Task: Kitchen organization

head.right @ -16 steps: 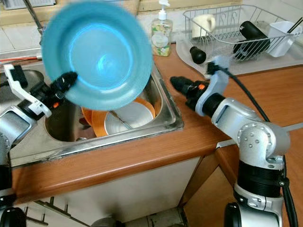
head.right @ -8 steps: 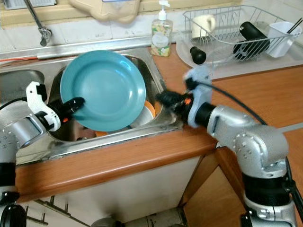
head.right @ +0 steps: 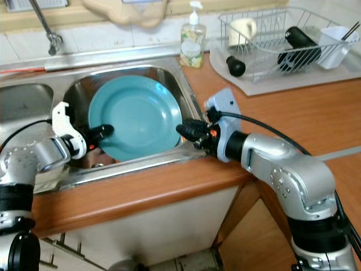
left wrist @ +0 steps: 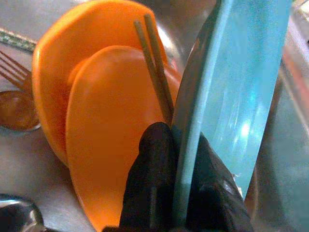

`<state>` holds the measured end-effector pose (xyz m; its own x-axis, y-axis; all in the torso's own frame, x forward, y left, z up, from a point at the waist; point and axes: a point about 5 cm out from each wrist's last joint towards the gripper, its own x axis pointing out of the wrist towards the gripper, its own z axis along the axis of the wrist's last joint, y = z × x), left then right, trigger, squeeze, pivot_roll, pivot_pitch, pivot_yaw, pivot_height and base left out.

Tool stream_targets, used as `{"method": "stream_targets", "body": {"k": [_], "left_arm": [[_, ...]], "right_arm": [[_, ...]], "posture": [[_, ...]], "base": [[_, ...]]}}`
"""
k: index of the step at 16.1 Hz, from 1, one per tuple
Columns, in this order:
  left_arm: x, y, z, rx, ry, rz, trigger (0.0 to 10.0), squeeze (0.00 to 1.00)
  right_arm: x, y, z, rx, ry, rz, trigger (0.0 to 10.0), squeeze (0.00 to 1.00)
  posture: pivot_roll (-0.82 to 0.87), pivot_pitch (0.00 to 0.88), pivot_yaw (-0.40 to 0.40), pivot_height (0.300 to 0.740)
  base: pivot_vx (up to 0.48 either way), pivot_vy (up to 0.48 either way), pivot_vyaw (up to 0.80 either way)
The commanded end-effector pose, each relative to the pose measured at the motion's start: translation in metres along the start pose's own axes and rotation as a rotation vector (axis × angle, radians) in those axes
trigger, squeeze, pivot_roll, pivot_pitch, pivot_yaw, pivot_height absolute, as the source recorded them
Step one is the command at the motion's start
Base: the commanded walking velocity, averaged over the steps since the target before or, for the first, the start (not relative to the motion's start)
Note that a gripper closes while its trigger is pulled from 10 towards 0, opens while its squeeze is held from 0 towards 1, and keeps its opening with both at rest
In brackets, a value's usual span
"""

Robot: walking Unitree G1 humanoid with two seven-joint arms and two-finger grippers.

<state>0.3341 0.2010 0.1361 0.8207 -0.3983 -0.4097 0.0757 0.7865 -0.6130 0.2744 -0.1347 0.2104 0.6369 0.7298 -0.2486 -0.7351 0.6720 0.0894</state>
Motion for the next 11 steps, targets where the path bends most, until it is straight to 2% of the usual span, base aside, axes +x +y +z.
{"method": "stream_targets", "body": {"k": [1,2,3,8,10,11], "left_arm": [[0.0017,-0.0055,0.0066,0.015,-0.013,-0.015,10.0,0.07],[0.0039,-0.0062,0.0053,0.009,-0.007,-0.019,10.0,0.94],[0.0061,-0.0061,0.004,0.009,-0.002,-0.016,10.0,1.0],[0.0087,-0.0055,0.0039,0.021,-0.006,-0.02,10.0,1.0],[0.0059,-0.006,0.01,0.097,-0.078,-0.023,10.0,1.0],[0.0035,-0.0078,0.0104,0.113,-0.081,-0.05,10.0,1.0]], "right_arm": [[-0.0002,0.0036,0.0022,-0.037,-0.001,0.013,10.0,0.0],[0.0004,0.0034,0.0017,-0.035,0.001,0.007,10.0,0.0],[0.0012,0.0033,0.0013,-0.034,0.004,0.002,10.0,0.0],[0.0015,0.0021,0.0007,-0.042,0.01,-0.011,10.0,0.0],[0.002,0.0006,0.0017,-0.037,-0.003,-0.022,10.0,0.0],[0.0033,-0.0047,0.005,-0.015,-0.045,-0.092,10.0,1.0]], "posture": [[-0.11,0.0,0.078,0.74],[-0.11,0.0,0.078,0.74],[-0.11,0.0,0.08,0.74],[-0.12,0.0,0.083,0.74],[-0.12,0.0,0.081,0.74],[-0.12,0.0,0.078,0.74]], "base": [[0.0,0.0,0.0],[0.0,0.0,0.0],[0.0,0.0,0.0],[0.0,0.0,0.0],[0.0,0.0,0.0],[0.0,0.0,0.0]]}}
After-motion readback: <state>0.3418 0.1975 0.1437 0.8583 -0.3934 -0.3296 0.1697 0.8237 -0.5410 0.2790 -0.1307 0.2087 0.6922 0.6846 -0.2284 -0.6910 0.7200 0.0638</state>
